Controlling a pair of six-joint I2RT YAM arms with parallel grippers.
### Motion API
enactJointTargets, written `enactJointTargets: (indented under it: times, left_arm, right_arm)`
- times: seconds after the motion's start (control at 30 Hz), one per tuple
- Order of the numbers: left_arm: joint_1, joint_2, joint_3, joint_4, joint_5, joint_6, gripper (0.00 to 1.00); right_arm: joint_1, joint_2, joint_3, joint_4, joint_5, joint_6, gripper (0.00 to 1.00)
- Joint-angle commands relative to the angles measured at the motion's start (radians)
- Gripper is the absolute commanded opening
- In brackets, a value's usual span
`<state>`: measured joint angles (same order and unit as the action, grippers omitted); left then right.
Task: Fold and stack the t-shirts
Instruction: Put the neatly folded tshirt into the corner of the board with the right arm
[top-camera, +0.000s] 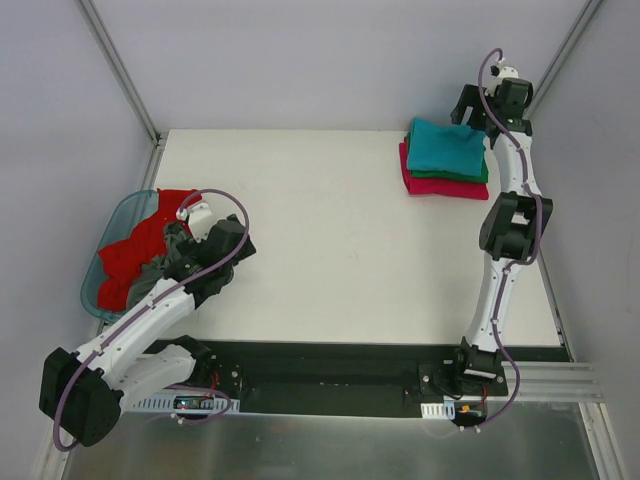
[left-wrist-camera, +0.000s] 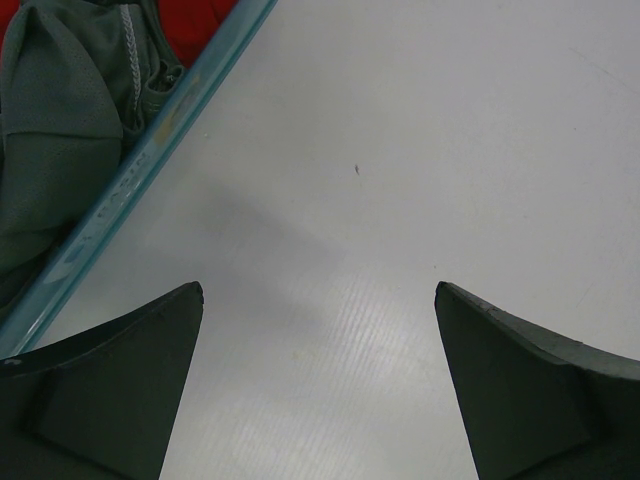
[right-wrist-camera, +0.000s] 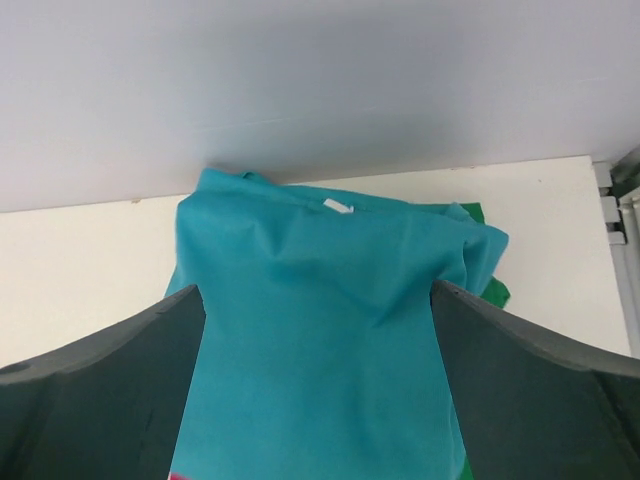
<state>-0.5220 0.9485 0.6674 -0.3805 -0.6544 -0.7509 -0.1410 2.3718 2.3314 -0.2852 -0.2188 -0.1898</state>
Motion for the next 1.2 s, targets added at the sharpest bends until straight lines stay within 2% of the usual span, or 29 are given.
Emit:
enactJointTargets:
  times: [0.0, 0.2, 0.47, 0.6, 0.77, 0.83, 1.0, 1.17]
  left_arm:
    - [0.007, -0.004, 0.032, 0.002, 0.002, -0.005, 0.99]
    - [0.007, 0.022, 0.049, 0.000, 0.006, -0.011, 0.99]
    - [0.007, 0.108, 0.080, 0.000, 0.070, -0.015, 0.99]
    - [0.007, 0.073, 0.080, 0.002, 0.088, -0.007, 0.99]
    - [0.007, -0.020, 0.052, 0.002, 0.128, 0.007, 0.99]
    - [0.007, -0.056, 0.040, 0.002, 0.156, 0.031, 0.99]
    - [0.007, -0.161, -0.028, 0.020, 0.226, 0.050, 0.99]
    - [0.005, -0.192, -0.072, 0.075, 0.367, 0.093, 0.99]
  right_arm:
    - [-0.005, 0.116, 0.091, 0.081, 0.008, 0.049, 0.96]
    - [-0.020, 0.221, 0.135, 0.145, 0.038, 0.098, 0.96]
    - [-0.020, 0.233, 0.126, 0.150, -0.039, 0.058, 0.96]
    - [-0.019, 0.150, 0.112, 0.127, -0.057, 0.059, 0.96]
    - [0.015, -0.061, 0.073, -0.049, -0.041, -0.034, 0.96]
    - [0.040, -0.197, -0.039, -0.075, 0.015, -0.042, 0.96]
    - [0.061, -0.596, -0.476, -0.055, 0.032, 0.041, 0.96]
    - [0.130, -1.079, -1.068, 0.083, 0.073, 0.085, 0.96]
